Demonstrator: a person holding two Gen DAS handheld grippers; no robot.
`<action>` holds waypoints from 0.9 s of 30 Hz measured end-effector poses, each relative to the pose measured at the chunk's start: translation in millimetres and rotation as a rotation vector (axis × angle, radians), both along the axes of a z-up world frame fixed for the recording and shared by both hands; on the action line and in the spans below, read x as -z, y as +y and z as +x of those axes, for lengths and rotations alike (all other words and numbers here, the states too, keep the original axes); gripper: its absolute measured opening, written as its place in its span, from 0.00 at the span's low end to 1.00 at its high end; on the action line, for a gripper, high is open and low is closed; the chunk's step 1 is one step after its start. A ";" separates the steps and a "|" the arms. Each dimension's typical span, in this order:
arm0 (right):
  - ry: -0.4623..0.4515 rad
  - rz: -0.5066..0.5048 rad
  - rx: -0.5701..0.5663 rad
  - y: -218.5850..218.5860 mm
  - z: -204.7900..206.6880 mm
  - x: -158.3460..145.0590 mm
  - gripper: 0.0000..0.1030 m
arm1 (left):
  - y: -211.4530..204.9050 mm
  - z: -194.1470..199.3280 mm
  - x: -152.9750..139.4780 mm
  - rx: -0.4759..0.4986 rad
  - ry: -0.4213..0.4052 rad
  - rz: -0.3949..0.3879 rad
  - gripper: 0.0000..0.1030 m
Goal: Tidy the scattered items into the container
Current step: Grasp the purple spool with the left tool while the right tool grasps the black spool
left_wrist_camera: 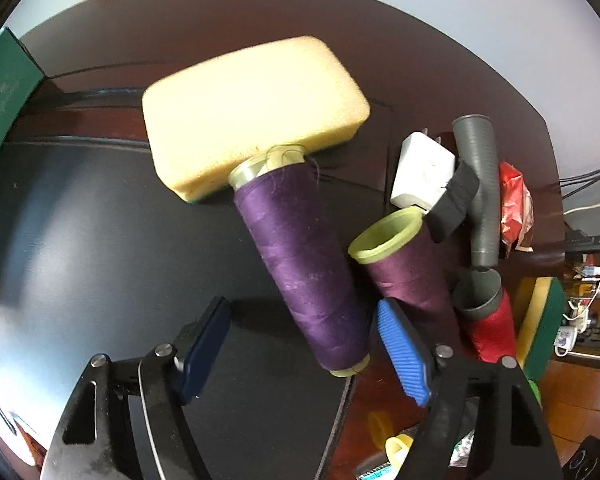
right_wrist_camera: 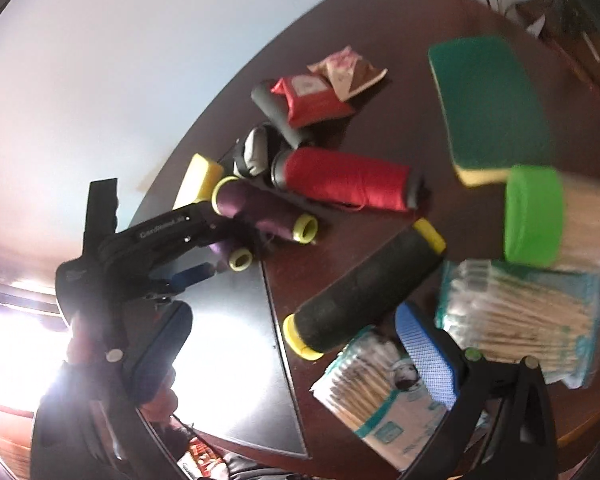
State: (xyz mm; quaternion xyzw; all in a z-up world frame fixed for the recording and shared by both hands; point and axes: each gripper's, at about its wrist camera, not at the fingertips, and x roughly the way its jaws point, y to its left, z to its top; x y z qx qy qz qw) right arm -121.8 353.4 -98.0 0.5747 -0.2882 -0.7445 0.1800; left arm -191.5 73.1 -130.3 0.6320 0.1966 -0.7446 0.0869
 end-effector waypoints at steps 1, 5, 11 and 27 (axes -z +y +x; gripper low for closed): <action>-0.009 -0.004 0.004 -0.4 -2.2 1.4 1.00 | -1.8 -1.0 0.7 -0.001 0.004 -0.009 0.75; -0.051 0.018 0.009 -6.1 -11.3 9.5 1.00 | -8.8 -7.2 3.7 0.010 -0.001 -0.045 0.75; -0.122 0.101 0.002 -19.2 -20.6 30.1 1.00 | -24.9 -16.7 6.3 0.031 0.000 -0.093 0.64; -0.078 0.530 -0.013 -66.8 -18.7 34.5 0.80 | -38.7 -22.0 9.6 0.123 0.048 -0.161 0.57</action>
